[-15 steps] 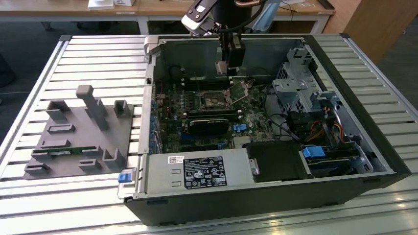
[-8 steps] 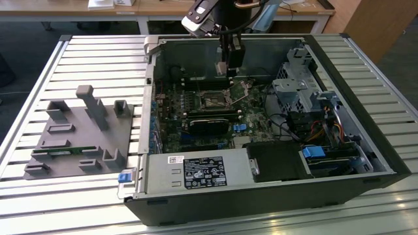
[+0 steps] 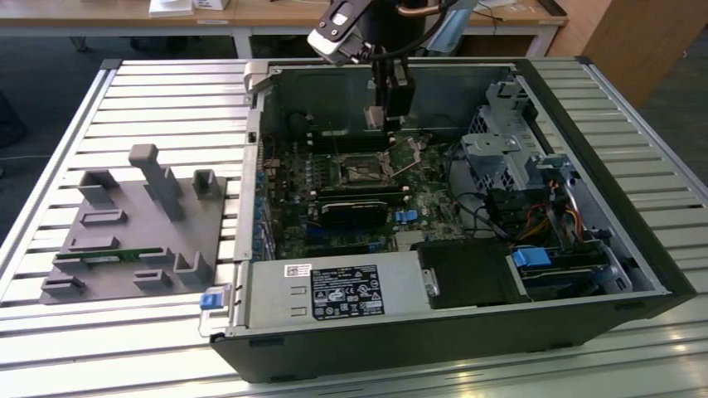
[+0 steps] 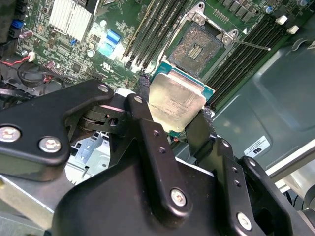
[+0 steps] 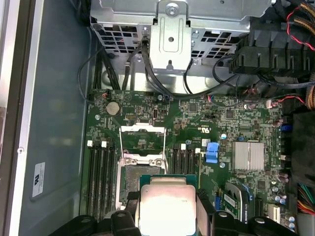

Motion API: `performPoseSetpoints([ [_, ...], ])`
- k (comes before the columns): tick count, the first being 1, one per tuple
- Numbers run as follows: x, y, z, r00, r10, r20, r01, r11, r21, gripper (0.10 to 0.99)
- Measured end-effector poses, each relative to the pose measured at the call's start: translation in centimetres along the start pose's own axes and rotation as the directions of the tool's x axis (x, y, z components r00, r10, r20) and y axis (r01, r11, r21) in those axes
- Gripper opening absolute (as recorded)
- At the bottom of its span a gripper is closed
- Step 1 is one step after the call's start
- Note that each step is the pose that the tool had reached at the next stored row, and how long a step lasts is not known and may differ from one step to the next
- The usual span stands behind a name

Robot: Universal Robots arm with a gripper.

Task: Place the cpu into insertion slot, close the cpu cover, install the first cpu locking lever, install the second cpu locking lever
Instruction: 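Place the cpu into insertion slot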

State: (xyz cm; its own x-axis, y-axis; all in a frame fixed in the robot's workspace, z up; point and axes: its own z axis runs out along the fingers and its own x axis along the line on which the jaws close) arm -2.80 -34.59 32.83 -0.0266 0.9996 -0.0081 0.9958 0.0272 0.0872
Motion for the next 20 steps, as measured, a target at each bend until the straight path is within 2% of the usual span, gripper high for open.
performPoseSetpoints([
  [20,0.00,-0.04,0.45,1.0000,0.000,-0.0001,0.000,1.0000,0.000,0.541],
])
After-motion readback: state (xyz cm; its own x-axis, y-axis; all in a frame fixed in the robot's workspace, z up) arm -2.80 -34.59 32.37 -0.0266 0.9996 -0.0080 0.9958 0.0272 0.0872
